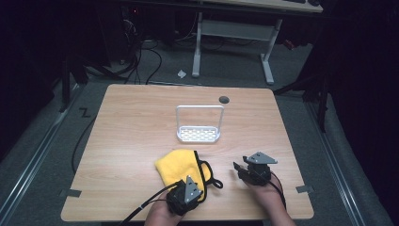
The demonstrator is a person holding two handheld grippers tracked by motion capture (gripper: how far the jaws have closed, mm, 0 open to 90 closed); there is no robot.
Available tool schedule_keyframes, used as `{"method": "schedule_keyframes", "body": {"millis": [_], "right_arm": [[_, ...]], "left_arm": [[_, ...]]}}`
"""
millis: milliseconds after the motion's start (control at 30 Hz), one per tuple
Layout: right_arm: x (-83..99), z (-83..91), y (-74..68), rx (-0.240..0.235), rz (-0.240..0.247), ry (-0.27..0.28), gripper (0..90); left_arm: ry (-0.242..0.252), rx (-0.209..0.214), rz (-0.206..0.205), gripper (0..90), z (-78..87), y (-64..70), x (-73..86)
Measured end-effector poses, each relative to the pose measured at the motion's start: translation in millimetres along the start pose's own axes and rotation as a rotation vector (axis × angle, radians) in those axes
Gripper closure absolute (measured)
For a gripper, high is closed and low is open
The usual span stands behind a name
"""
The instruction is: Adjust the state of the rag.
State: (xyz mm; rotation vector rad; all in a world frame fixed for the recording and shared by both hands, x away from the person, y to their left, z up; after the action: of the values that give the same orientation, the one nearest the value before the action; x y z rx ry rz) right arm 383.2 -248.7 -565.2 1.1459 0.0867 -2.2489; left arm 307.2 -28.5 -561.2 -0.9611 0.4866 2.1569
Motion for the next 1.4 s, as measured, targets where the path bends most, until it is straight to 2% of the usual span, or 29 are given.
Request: {"method": "schedule_keyframes", "body": {"millis": [100,167,300,333,367,400,433,467,500,567,733,800,867,933,1100,1200,1267,1367,1400], "right_arm": [[-0.4,0.1,-1.1,-0.001,0.001,-0.001,51.1],[-0.5,-0.2,-1.1,0.0,0.004,-0.001,51.1],[-0.4,-0.7,-1.1,0.001,0.006,-0.003,51.1],[-0.3,-0.7,-1.1,0.001,0.005,-0.003,51.1],[-0.3,-0.7,-0.9,0.002,0.006,-0.003,51.1],[-0.3,-0.9,-0.7,0.002,0.005,-0.003,51.1],[-0.3,-1.1,-0.7,0.002,0.003,-0.004,51.1],[-0.3,-1.4,-0.5,0.001,0.006,-0.003,51.1],[-0.4,-1.4,-0.5,0.001,0.006,-0.003,51.1],[-0.6,-0.7,-1.1,0.001,0.0,-0.003,51.1],[0.0,-0.1,-0.4,0.001,-0.003,-0.002,51.2],[0.0,-0.2,-0.5,0.0,-0.004,-0.001,51.2],[-0.2,0.1,-0.2,0.0,0.004,0.002,51.2],[-0.1,0.4,-0.2,0.001,0.002,0.002,51.2],[-0.2,-0.1,-0.5,-0.001,-0.004,0.0,51.3],[-0.3,0.0,-0.1,0.0,-0.001,0.002,51.3],[-0.3,0.2,0.2,-0.001,-0.004,0.002,51.3],[-0.5,0.0,0.0,-0.001,-0.004,0.003,51.3],[-0.5,-0.2,-0.4,-0.001,-0.004,0.002,51.3]], "left_arm": [[0.004,0.019,0.035,78.5,1.0,-6.7,-0.5],[0.005,0.029,0.044,83.3,1.8,-8.6,-0.1],[0.016,0.069,0.089,86.2,5.9,-8.7,-3.4],[0.027,0.092,0.103,83.7,8.2,-6.3,-6.1],[0.029,0.136,0.114,74.0,9.3,-1.0,-8.9],[0.021,0.166,0.112,59.6,8.7,3.1,-9.4],[0.011,0.186,0.096,50.4,6.7,7.7,-8.9],[0.012,0.172,0.066,41.9,4.3,9.9,-7.3],[0.009,0.141,0.037,40.3,1.4,9.7,-4.3],[-0.001,0.103,-0.001,42.6,-4.0,9.0,1.3],[0.031,-0.036,-0.123,63.5,-6.1,9.2,7.0],[0.036,-0.055,-0.133,74.1,-5.8,7.0,7.2],[0.037,-0.048,-0.11,82.6,-5.0,2.8,6.4],[0.037,-0.018,-0.075,89.6,-4.4,-0.4,6.4],[0.063,0.063,0.036,90.0,3.2,-7.3,1.5],[0.106,0.092,0.099,90.0,13.9,-16.7,-5.4],[0.142,0.1,0.14,90.0,22.4,-26.4,-10.3],[0.154,0.104,0.189,90.0,28.6,-40.5,-11.7],[0.152,0.114,0.208,86.9,27.6,-44.1,-11.2]]}}
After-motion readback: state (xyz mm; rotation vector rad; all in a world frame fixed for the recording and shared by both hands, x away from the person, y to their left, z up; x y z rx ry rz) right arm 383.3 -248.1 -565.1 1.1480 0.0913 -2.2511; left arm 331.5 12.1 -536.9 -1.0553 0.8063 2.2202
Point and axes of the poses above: each handheld gripper's, and its own axes: z roughly backward along the jaws, x roughly out of its underside, y roughly to its right, the point moved 7 cm from there along -z, roughly forward along the jaws, and after that the axes turned 11 degrees about z, right-handed, at the moved point
